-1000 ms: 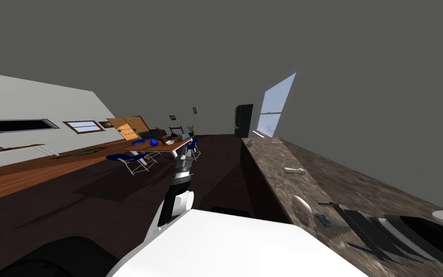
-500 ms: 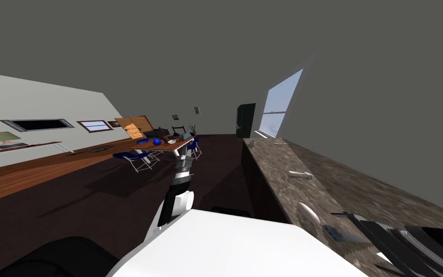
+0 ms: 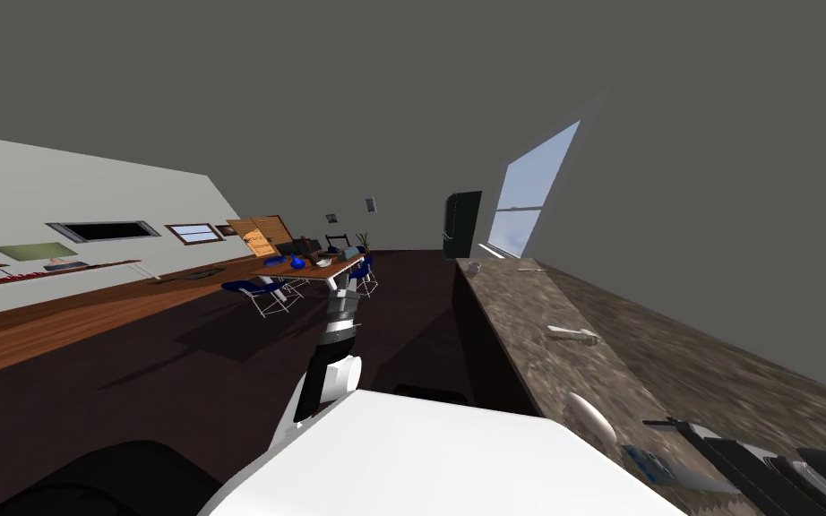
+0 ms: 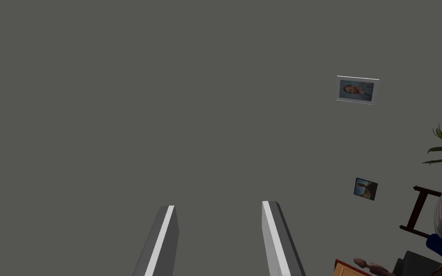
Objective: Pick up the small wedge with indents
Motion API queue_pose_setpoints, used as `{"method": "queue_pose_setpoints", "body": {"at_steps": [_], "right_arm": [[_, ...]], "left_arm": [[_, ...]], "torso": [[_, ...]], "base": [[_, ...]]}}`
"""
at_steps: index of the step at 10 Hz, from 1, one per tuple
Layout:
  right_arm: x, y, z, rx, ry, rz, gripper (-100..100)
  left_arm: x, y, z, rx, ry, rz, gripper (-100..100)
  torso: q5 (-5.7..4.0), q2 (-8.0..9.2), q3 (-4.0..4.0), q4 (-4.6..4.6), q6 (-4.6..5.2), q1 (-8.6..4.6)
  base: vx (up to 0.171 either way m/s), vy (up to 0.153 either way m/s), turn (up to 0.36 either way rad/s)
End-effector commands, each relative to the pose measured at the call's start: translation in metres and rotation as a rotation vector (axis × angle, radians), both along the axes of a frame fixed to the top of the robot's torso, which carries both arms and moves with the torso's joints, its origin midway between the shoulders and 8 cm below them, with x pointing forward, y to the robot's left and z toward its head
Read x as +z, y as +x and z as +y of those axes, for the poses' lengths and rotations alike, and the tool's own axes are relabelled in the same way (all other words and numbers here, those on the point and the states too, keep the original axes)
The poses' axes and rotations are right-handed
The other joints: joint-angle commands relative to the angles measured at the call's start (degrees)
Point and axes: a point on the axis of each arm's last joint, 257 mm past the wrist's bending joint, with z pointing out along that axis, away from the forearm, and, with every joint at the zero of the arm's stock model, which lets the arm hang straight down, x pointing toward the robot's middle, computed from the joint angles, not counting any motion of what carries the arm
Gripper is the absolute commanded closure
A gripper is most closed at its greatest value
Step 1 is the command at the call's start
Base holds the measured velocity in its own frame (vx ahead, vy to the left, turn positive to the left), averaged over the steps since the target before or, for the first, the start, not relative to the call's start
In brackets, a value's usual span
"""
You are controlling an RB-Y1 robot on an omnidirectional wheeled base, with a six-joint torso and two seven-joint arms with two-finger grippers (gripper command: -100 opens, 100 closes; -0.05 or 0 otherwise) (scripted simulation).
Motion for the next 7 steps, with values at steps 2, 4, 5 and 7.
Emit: {"method": "queue_pose_setpoints", "body": {"at_steps": [2,4,5,7], "right_arm": [[-0.012,-0.012,0.000,-0.016,0.000,-0.004,-100],[-0.019,-0.019,0.000,-0.026,0.001,-0.007,-100],[-0.022,-0.021,0.000,-0.029,0.001,-0.007,-100],[-0.020,-0.020,-0.001,-0.027,0.000,-0.007,100]], "left_arm": [[0.000,0.000,0.000,0.000,0.000,0.000,0],[0.000,0.000,0.000,0.000,0.000,0.000,0],[0.000,0.000,0.000,0.000,0.000,0.000,0],[0.000,0.000,0.000,0.000,0.000,0.000,0]], "torso": [[0.00,0.03,0.02,0.01,-0.01,0.02],[0.00,0.06,0.04,0.02,0.00,0.02],[0.00,0.07,0.04,0.02,0.00,0.03],[0.02,0.08,0.05,0.02,0.01,0.03]], "base": [[0.011,-0.002,0.082],[0.006,0.000,0.051],[0.006,-0.001,0.051],[0.000,0.000,0.000]]}}
